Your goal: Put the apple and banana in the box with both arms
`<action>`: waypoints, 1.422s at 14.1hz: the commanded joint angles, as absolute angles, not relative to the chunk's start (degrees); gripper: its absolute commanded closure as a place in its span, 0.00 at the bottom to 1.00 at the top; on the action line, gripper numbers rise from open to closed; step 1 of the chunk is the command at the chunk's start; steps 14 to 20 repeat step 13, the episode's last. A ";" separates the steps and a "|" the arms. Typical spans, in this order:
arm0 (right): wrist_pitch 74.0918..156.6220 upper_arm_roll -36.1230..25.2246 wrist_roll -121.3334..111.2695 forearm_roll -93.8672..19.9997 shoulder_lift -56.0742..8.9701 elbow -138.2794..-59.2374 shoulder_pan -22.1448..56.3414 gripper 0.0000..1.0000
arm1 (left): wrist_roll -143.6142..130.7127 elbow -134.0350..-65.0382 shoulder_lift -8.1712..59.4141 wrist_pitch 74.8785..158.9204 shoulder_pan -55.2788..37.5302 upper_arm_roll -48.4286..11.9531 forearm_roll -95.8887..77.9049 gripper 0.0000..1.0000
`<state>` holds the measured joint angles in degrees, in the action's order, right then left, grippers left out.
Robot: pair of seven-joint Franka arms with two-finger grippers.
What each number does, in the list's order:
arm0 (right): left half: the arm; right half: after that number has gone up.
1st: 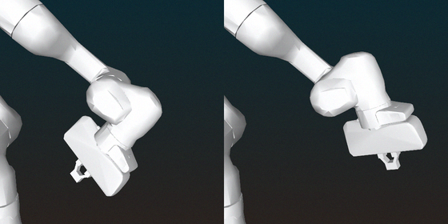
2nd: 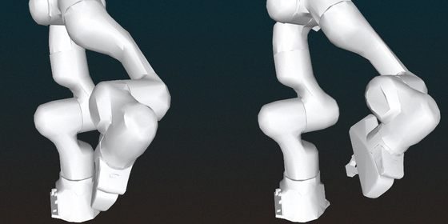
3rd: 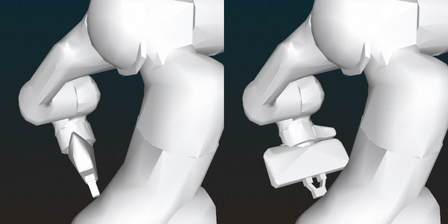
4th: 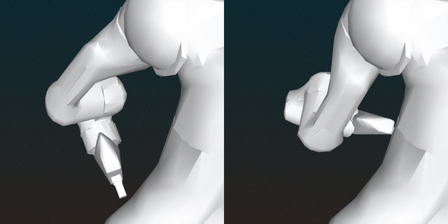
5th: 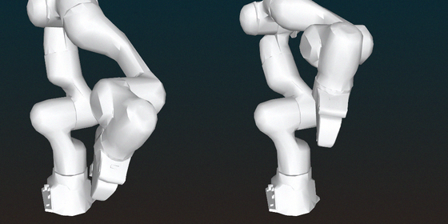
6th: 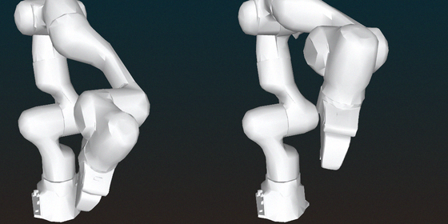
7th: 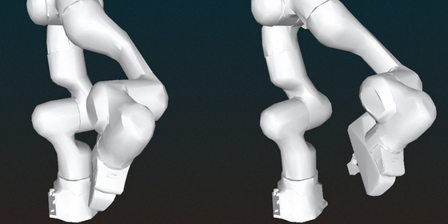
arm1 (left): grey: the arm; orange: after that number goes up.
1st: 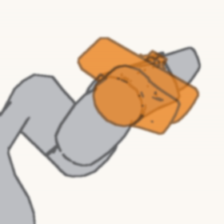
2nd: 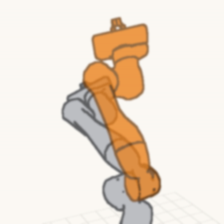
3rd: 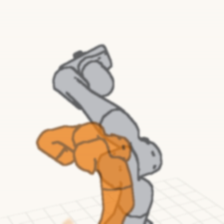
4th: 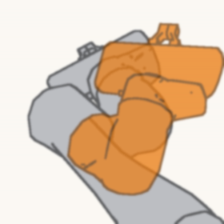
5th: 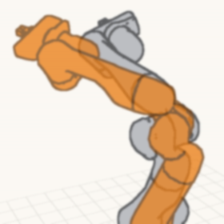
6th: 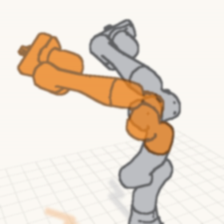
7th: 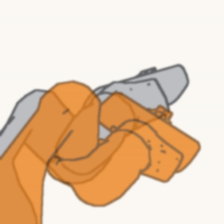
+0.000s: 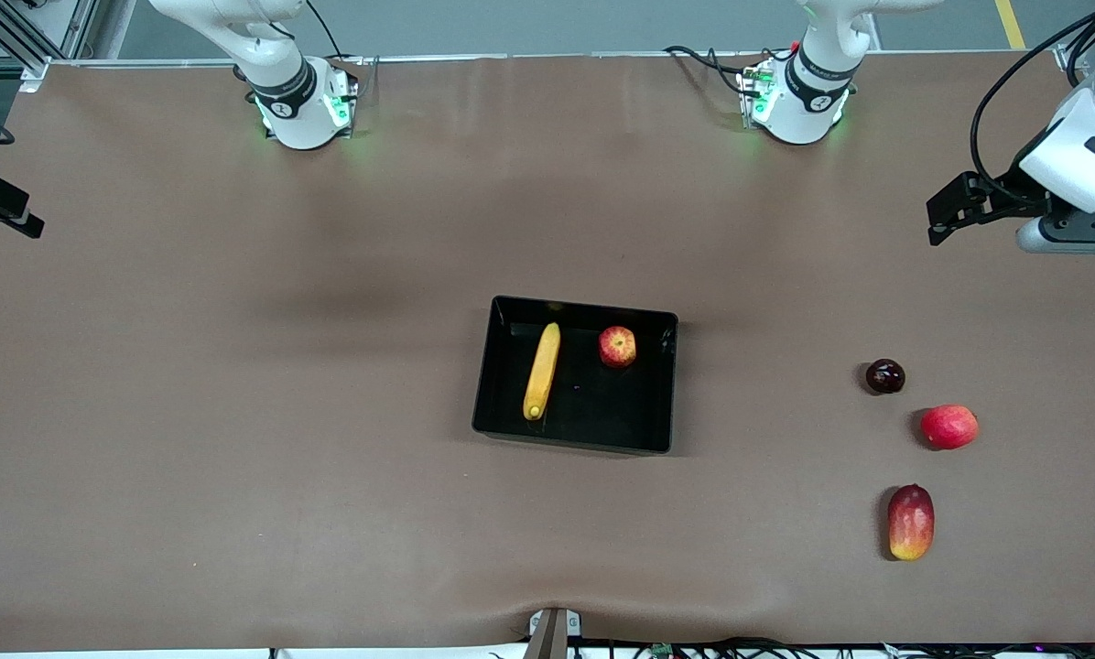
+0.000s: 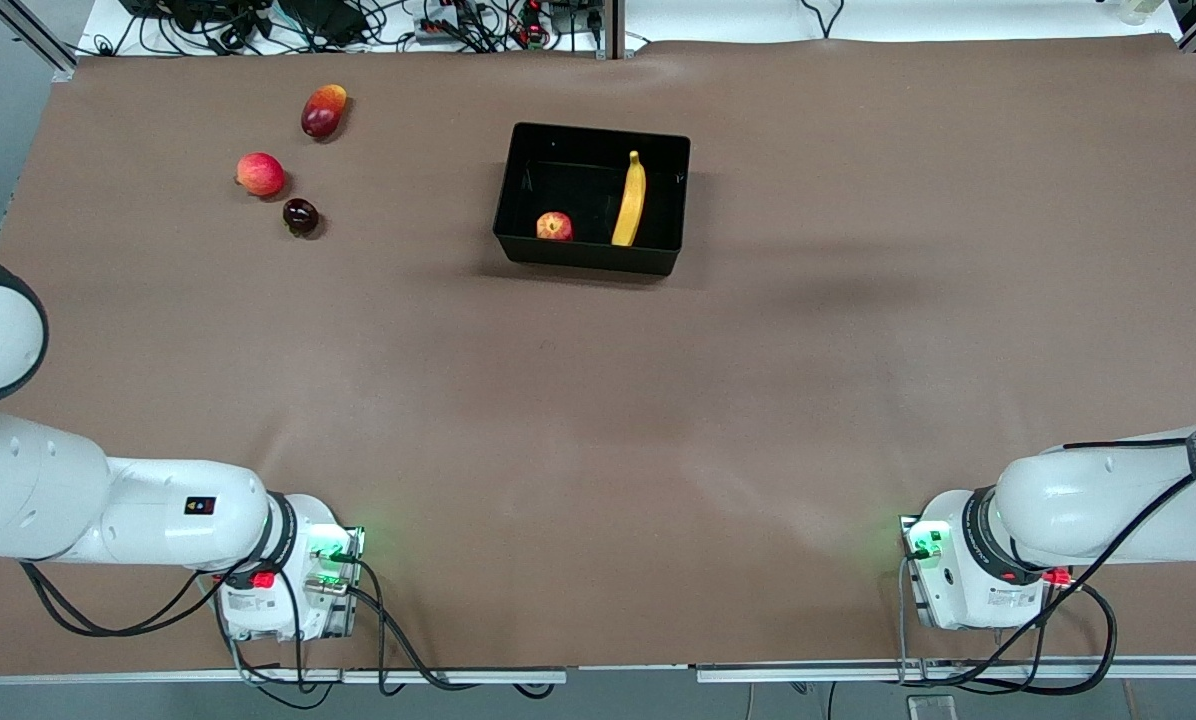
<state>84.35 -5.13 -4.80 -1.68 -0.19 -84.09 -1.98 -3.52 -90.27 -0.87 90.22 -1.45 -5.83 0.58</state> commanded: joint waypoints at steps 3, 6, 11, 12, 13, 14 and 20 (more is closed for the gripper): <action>84.20 -5.01 -3.78 -1.05 0.70 -84.38 -2.02 0.00 | -3.69 -90.53 -0.88 90.35 -0.97 -5.71 -1.58 0.00; 84.11 -5.01 -3.78 -1.05 0.70 -84.38 -2.11 0.00 | -5.09 -90.00 -0.79 90.35 -0.88 -5.71 -0.88 0.00; 84.11 -5.01 -3.78 -1.05 0.62 -84.46 -2.20 0.00 | -5.27 -89.30 -0.79 90.26 -0.88 -5.71 2.89 0.00; 84.11 -5.01 -3.78 -1.05 0.62 -84.46 -2.20 0.00 | -5.19 -89.12 -0.79 90.09 -0.88 -5.71 2.90 0.00; 84.11 -5.10 -3.78 -1.05 0.44 -84.46 -2.20 0.00 | -5.19 -89.12 -0.79 90.09 -0.88 -5.71 2.90 0.00; 84.11 -5.10 -3.78 -1.05 0.44 -84.46 -2.20 0.00 | -5.19 -89.12 -0.79 90.09 -0.88 -5.71 2.90 0.00; 84.11 -5.10 -3.78 -1.05 0.44 -84.46 -2.20 0.00 | -5.19 -89.12 -0.79 90.09 -0.88 -5.71 2.90 0.00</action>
